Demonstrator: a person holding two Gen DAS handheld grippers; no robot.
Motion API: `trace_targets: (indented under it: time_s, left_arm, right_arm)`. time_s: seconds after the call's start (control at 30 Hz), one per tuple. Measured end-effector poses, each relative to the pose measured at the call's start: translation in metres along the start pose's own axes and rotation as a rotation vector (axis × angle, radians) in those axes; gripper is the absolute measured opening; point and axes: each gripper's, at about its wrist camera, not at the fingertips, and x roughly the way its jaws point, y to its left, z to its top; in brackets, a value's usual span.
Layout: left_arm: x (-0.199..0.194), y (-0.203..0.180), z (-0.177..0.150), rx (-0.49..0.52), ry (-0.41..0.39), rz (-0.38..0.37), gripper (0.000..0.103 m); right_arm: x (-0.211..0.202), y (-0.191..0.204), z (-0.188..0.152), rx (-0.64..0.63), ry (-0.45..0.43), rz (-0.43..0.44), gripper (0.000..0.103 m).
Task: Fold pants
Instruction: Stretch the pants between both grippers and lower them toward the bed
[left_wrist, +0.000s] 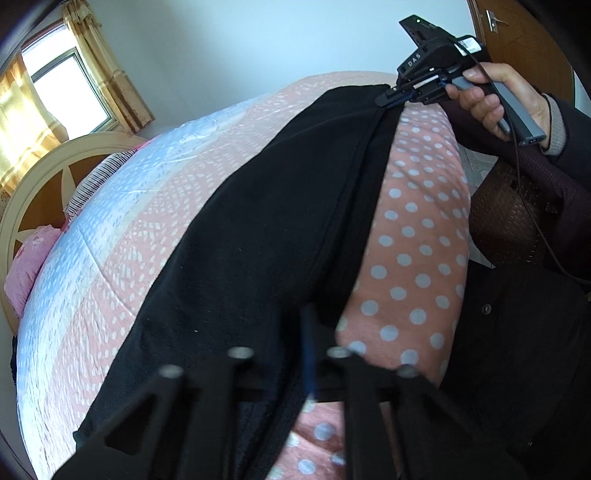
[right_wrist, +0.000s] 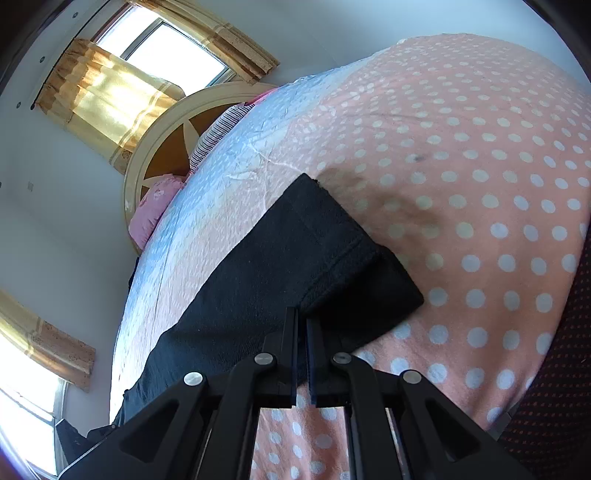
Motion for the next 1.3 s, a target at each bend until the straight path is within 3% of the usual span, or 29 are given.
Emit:
trace_targets:
  time_s: [0.23, 0.5, 0.63, 0.67, 0.7, 0.73, 0.77, 0.97, 1.0, 1.07, 1.13, 1.3]
  left_arm:
    - [-0.028, 0.009, 0.007, -0.035, -0.079, 0.022, 0.005]
    - [-0.024, 0.002, -0.007, -0.032, -0.072, -0.020, 0.003]
    - [-0.021, 0.002, -0.007, -0.047, -0.073, -0.022, 0.003]
    - [-0.021, 0.001, -0.007, -0.044, -0.072, -0.016, 0.003]
    - [-0.020, 0.001, -0.007, -0.044, -0.071, -0.015, 0.003]
    - [-0.020, 0.002, -0.007, -0.047, -0.071, -0.015, 0.003]
    - [-0.020, 0.002, -0.007, -0.048, -0.073, -0.015, 0.003]
    - [-0.020, 0.004, -0.010, -0.049, -0.073, -0.017, 0.003]
    - [-0.020, 0.005, -0.011, -0.052, -0.073, -0.018, 0.003]
    - [-0.019, 0.006, -0.011, -0.058, -0.073, -0.018, 0.003]
    - [-0.020, 0.007, -0.011, -0.063, -0.076, -0.013, 0.003]
    - [-0.026, 0.013, -0.011, -0.080, -0.102, 0.006, 0.001]
  right_arm:
    - [-0.010, 0.003, 0.001, -0.039, -0.017, -0.032, 0.004]
    - [-0.018, -0.017, 0.000, -0.005, -0.012, -0.082, 0.000]
    - [-0.025, -0.028, 0.002, 0.037, -0.042, -0.021, 0.002]
    - [-0.027, -0.033, 0.004, 0.056, -0.049, -0.009, 0.006]
    - [-0.029, -0.037, 0.006, 0.077, -0.051, -0.002, 0.029]
    - [-0.029, -0.042, 0.006, 0.095, -0.050, 0.005, 0.060]
    - [-0.032, -0.048, 0.007, 0.125, -0.059, 0.023, 0.065]
    - [-0.037, -0.056, 0.018, 0.135, -0.083, 0.026, 0.063]
    - [-0.035, -0.054, 0.020, 0.129, -0.079, 0.022, 0.060]
    - [-0.031, -0.044, 0.023, 0.105, -0.067, -0.007, 0.042]
    - [-0.027, -0.037, 0.024, 0.073, -0.054, -0.024, 0.007]
    - [-0.051, -0.014, 0.021, -0.008, -0.116, -0.026, 0.005]
